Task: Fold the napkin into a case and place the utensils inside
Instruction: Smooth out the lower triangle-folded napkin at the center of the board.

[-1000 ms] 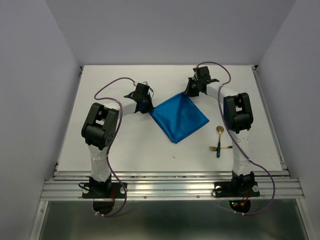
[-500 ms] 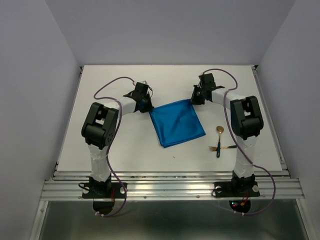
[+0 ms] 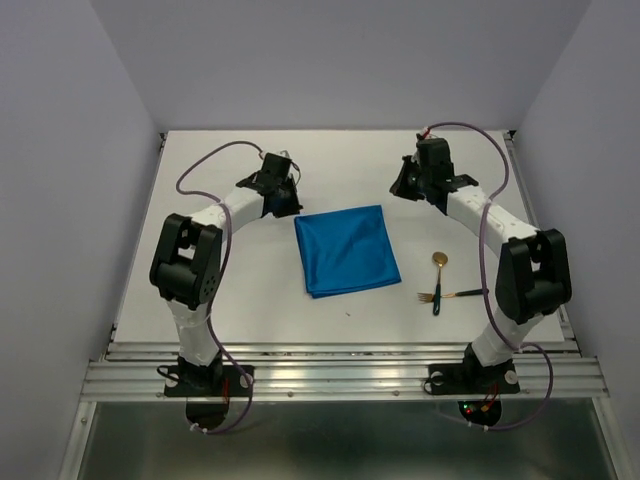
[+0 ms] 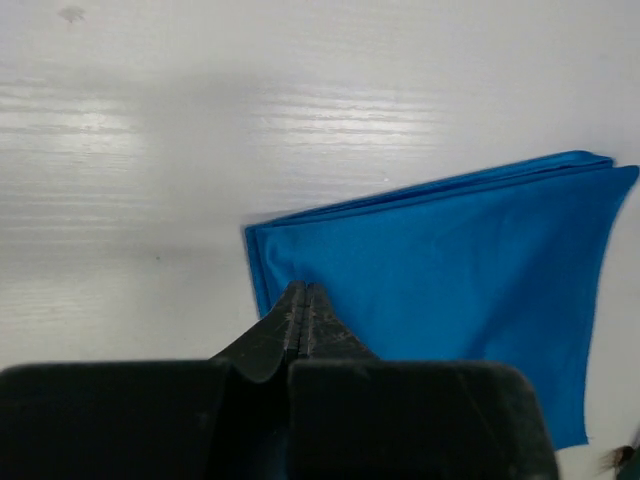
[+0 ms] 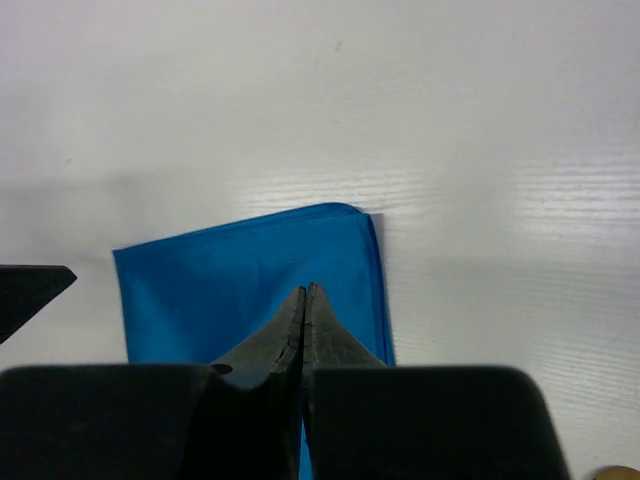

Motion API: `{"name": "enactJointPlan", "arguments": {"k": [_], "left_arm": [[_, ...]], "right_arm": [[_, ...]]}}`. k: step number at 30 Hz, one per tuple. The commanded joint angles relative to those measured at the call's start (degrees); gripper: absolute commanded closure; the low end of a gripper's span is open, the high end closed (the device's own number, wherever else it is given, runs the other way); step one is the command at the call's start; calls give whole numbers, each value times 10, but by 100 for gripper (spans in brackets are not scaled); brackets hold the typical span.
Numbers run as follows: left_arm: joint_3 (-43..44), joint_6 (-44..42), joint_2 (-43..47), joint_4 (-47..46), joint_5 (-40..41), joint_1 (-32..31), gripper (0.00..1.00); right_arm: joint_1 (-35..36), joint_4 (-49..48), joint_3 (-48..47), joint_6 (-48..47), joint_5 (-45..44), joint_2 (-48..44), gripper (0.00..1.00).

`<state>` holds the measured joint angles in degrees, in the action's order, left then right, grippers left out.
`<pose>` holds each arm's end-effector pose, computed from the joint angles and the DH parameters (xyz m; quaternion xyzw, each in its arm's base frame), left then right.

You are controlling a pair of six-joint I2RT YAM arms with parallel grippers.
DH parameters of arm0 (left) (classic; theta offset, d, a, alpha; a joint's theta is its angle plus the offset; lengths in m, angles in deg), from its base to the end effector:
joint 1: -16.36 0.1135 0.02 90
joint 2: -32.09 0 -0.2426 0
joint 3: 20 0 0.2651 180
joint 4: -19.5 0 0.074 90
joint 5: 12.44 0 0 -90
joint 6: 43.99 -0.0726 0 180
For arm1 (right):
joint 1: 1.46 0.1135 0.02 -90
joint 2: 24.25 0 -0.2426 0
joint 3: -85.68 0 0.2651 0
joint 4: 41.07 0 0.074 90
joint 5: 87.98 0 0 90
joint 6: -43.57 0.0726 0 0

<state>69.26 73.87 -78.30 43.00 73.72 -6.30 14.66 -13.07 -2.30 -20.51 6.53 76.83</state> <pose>0.4189 -0.1802 0.1425 -0.0289 0.9218 -0.1924 0.3354 0.4164 0.1263 0.1953 0.0615 0.9077 0.1818 0.3732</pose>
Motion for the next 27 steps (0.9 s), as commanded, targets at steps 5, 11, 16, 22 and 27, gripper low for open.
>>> {"name": "enactJointPlan", "arguments": {"k": [5,11,16,22,27], "left_arm": [[-95,8,193,11,17,-25,100],[-220,68,268,-19,4,-101,100],[-282,117,278,-57,-8,-135,100],[-311,127,252,-71,-3,-151,100],[-314,111,306,-56,22,-163,100]], "right_arm": [[45,-30,82,21,-9,-102,99],[52,-45,136,34,-9,-128,99],[57,-49,150,36,-6,-135,99],[64,-42,159,26,4,-139,99],[86,-32,176,19,-13,-143,99]]}}
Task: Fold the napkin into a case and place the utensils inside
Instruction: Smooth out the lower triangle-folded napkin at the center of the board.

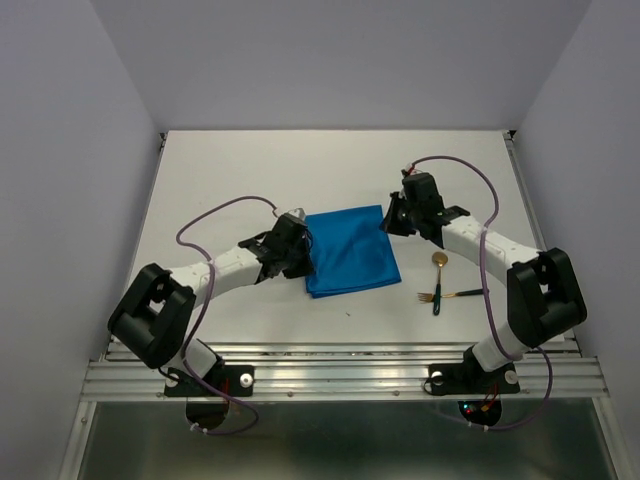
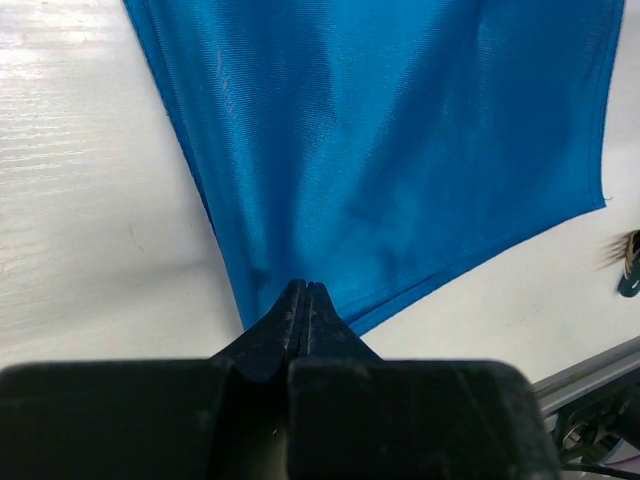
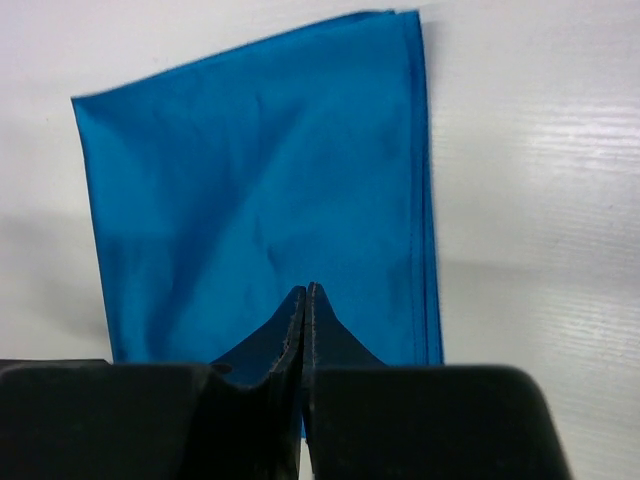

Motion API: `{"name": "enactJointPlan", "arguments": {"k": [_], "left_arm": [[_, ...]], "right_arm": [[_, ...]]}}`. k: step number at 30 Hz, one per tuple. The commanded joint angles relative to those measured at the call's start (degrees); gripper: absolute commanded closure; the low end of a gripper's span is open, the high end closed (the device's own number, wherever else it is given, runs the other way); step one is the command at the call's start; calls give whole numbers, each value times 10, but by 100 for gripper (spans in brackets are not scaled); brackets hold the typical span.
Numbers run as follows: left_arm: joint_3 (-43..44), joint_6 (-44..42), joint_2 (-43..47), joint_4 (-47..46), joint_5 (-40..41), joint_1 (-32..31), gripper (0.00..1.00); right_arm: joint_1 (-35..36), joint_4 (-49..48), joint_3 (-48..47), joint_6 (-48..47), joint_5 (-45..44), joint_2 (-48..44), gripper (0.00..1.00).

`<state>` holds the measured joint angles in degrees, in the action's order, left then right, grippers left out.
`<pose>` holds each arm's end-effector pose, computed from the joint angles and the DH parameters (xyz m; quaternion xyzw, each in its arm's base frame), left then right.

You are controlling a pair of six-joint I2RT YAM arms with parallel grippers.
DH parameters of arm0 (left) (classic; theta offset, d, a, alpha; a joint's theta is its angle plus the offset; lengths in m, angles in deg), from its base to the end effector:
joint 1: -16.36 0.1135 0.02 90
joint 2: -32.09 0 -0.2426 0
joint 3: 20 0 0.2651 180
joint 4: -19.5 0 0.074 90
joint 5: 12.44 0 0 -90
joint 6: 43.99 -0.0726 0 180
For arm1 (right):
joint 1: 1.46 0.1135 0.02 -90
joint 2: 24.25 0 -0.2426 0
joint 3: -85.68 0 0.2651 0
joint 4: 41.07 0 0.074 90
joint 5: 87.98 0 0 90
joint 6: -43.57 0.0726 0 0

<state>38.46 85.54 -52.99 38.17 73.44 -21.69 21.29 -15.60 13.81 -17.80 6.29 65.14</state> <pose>0.2639 -0.2132 0.1324 0.0017 0.9243 -0.2640 0.2754 0.3459 0.1509 0.1765 0.0322 0.9159 0.2036 0.3443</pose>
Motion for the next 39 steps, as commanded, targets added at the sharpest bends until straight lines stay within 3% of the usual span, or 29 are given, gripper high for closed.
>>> {"name": "enactJointPlan", "arguments": {"k": [1,4,5,7,11,15,17,20,22,26,32,39], "left_arm": [[-7,-11,65,-6,31,-11,100],[-12,-40,106,14,76,-18,94],[-10,-50,112,38,103,-21,82],[-7,-54,117,64,120,-30,74],[-16,-52,120,92,134,-72,43],[-16,-26,94,119,152,-127,26],[-17,-22,83,121,161,-144,23],[-23,-24,64,112,174,-157,25],[-21,-35,49,106,188,-162,34],[-12,-59,15,95,207,-166,40],[5,-78,-24,91,231,-166,43],[1,-93,-25,57,203,-166,49]], "right_arm": [[28,-8,19,-6,-12,-27,99],[36,-10,37,0,-15,-31,99],[41,-12,44,3,-15,-34,99],[42,-13,48,6,-19,-37,98],[42,-13,49,3,-24,-41,97],[42,-10,43,2,-22,-39,96],[42,-10,41,3,-20,-39,96],[42,-10,41,3,-18,-37,96],[42,-10,41,2,-17,-35,96],[42,-9,42,3,-15,-37,96],[42,-9,45,6,-15,-39,96],[42,-3,42,4,-15,-43,96]]}}
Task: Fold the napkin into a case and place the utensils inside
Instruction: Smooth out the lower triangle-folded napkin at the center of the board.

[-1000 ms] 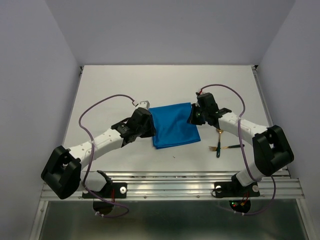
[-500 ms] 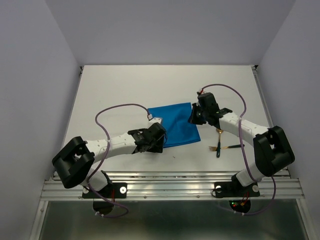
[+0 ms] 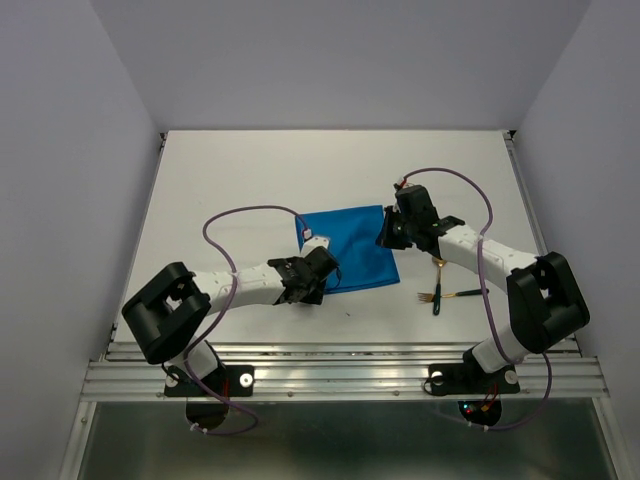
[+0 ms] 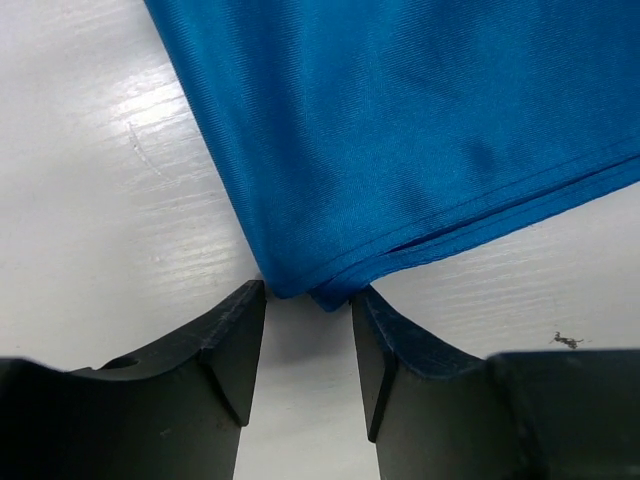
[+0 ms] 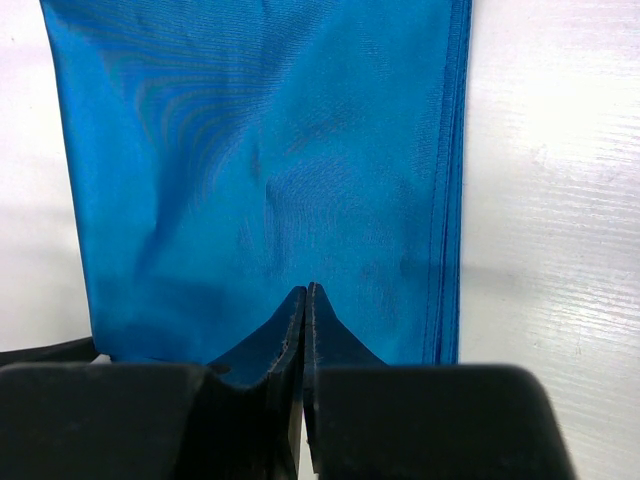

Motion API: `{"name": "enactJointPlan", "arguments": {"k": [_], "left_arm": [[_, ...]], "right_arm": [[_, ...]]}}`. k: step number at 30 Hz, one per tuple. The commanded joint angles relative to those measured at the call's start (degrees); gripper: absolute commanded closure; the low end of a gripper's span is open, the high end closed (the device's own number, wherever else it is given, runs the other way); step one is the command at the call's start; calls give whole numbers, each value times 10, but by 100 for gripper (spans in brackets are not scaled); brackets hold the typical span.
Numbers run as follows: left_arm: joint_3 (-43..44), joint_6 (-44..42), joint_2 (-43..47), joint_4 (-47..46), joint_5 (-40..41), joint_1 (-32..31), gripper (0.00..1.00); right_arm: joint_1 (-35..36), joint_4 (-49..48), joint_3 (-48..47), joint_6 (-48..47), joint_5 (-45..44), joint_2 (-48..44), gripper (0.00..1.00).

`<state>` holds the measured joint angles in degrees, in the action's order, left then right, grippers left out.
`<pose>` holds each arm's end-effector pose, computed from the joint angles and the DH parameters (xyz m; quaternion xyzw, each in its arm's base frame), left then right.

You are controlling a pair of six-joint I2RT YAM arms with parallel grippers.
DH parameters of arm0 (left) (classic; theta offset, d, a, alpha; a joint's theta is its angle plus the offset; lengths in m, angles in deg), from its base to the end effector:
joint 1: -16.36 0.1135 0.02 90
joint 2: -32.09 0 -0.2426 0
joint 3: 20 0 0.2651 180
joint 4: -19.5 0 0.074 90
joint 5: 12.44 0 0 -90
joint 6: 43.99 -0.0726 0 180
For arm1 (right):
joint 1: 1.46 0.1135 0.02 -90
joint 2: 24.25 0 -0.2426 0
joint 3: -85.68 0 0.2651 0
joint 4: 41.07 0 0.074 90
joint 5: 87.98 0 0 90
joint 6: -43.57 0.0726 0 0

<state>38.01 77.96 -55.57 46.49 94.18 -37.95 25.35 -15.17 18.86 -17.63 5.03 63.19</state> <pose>0.2032 -0.2473 0.1048 0.1431 0.9379 -0.0931 0.3019 0.3179 0.1649 0.1562 0.0064 0.9286 0.1943 0.3161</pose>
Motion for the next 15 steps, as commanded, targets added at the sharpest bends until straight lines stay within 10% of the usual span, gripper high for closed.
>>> {"name": "enactJointPlan", "arguments": {"k": [1,8,15], "left_arm": [[5,-19,3,-31,-10,-4,51],[-12,-9,56,-35,-43,-4,27],[-5,23,56,-20,1,0,35]], "right_arm": [[1,-6,-8,2,-3,-24,96],[1,-4,-11,3,-3,-22,96],[1,-8,-16,4,4,-15,96]]}}
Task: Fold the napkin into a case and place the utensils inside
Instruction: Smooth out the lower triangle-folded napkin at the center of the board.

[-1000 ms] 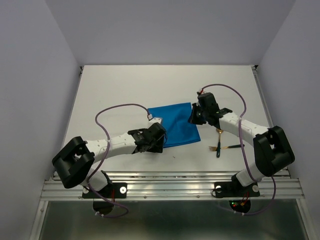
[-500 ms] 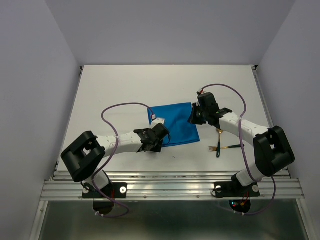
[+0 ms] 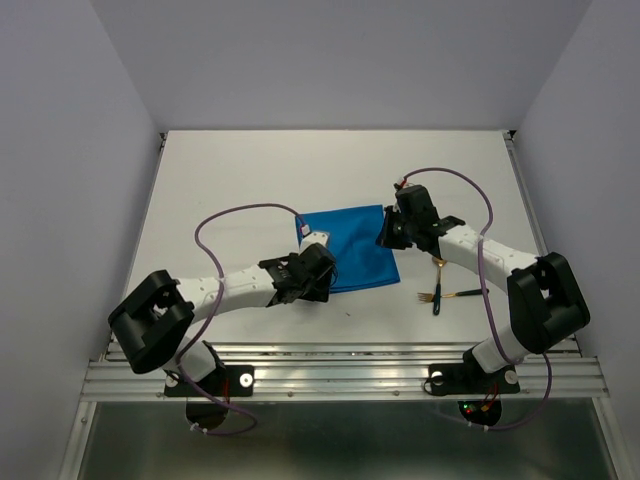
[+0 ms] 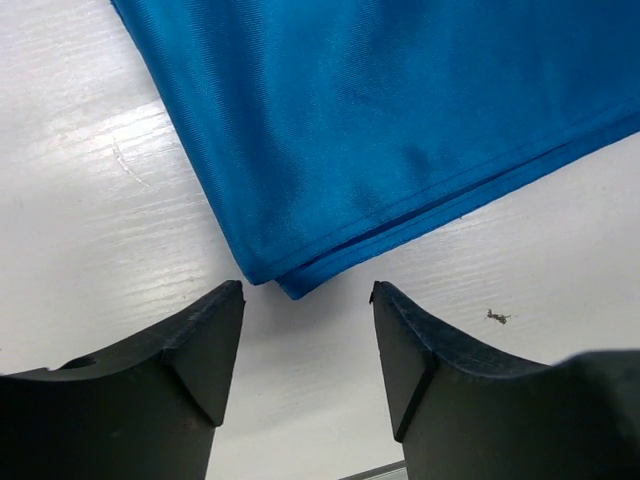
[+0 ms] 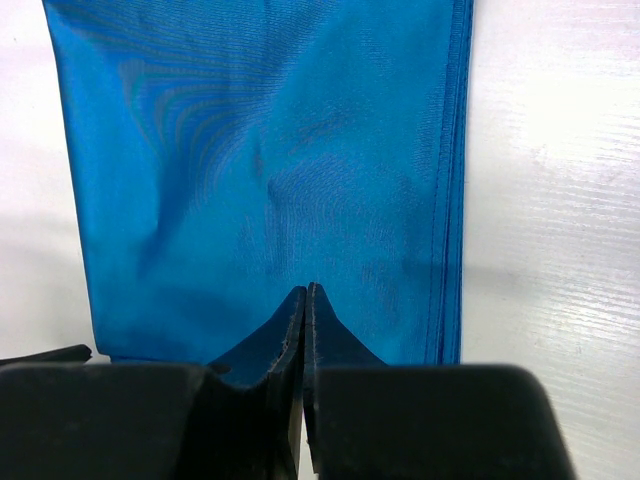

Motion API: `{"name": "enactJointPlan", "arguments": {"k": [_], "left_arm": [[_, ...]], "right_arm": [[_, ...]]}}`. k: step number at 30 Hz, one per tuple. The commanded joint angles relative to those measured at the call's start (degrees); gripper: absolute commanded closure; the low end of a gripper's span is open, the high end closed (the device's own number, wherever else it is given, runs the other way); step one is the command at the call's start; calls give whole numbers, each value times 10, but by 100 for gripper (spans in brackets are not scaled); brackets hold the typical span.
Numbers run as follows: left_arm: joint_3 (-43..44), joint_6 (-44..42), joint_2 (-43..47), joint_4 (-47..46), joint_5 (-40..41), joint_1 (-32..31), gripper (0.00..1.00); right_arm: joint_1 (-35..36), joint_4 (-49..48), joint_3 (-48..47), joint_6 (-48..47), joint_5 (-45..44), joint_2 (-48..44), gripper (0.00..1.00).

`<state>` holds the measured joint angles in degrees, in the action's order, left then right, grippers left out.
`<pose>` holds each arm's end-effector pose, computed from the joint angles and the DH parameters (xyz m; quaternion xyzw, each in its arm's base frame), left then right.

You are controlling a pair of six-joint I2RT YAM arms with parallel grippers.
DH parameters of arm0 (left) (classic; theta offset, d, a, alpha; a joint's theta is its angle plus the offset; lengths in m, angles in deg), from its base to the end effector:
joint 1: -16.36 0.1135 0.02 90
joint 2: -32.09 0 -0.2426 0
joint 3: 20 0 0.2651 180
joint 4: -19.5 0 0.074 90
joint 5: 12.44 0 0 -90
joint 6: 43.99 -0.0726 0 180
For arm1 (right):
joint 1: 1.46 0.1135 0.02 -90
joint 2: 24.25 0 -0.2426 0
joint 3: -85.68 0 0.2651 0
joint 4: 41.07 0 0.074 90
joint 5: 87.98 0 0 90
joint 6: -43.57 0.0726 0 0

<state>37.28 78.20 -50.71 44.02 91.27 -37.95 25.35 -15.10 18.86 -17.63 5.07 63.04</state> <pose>0.2016 -0.2512 0.1292 0.1390 0.9236 -0.1507 0.3240 0.3176 0.1648 0.1570 0.0062 0.9283 0.1949 0.3166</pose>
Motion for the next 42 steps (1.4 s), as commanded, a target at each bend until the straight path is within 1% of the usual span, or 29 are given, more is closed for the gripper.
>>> {"name": "enactJointPlan", "arguments": {"k": [1,2,3,7,10,11,16,17,19,22,23,25,26,28,29,33,34,36,38,40,42], "left_arm": [[4,26,5,2,32,2,36],[4,31,4,2,35,6,40],[4,32,-2,-5,33,8,40],[7,46,-26,3,47,14,41],[1,50,-35,-7,45,16,41],[-2,52,-37,-10,46,17,43],[-9,57,-50,-24,50,21,50],[-10,56,-49,-29,51,21,52],[-11,53,-48,-34,52,21,54],[-11,47,-49,-42,53,21,63],[-9,46,-51,-41,54,21,70],[-6,44,-57,-40,56,21,75],[-5,43,-59,-40,55,21,85],[-3,41,-61,-40,53,21,94],[-3,41,-61,-40,49,21,100],[2,41,-53,-25,47,21,100],[5,44,-49,-15,50,21,89],[10,46,-37,9,49,21,78],[14,46,-2,24,44,21,59],[21,42,39,40,44,21,51],[32,39,70,49,49,22,51]], "right_arm": [[1,-9,-16,4,4,-13,96],[6,-9,-16,4,5,-14,96],[6,-8,-16,4,5,-15,96],[6,-8,-15,4,6,-18,96],[6,-8,-14,6,6,-18,96],[6,-8,-14,6,6,-18,96],[11,-10,-13,6,6,-13,96],[11,-10,-14,6,6,-13,96],[11,-10,-14,6,6,-13,96],[11,-10,-14,6,6,-12,96],[11,-10,-14,6,6,-12,96],[11,-10,-13,7,5,-12,96],[11,-11,-12,7,5,-12,96],[11,-12,-12,8,6,-12,96],[17,-12,-12,8,5,-12,96],[17,-11,-13,8,6,-12,97],[17,-11,-13,7,6,-13,96],[17,-6,-19,5,9,-15,96],[22,-1,-22,2,8,-16,96],[22,1,-25,-1,8,-16,96],[22,1,-26,-1,8,-12,96]]}}
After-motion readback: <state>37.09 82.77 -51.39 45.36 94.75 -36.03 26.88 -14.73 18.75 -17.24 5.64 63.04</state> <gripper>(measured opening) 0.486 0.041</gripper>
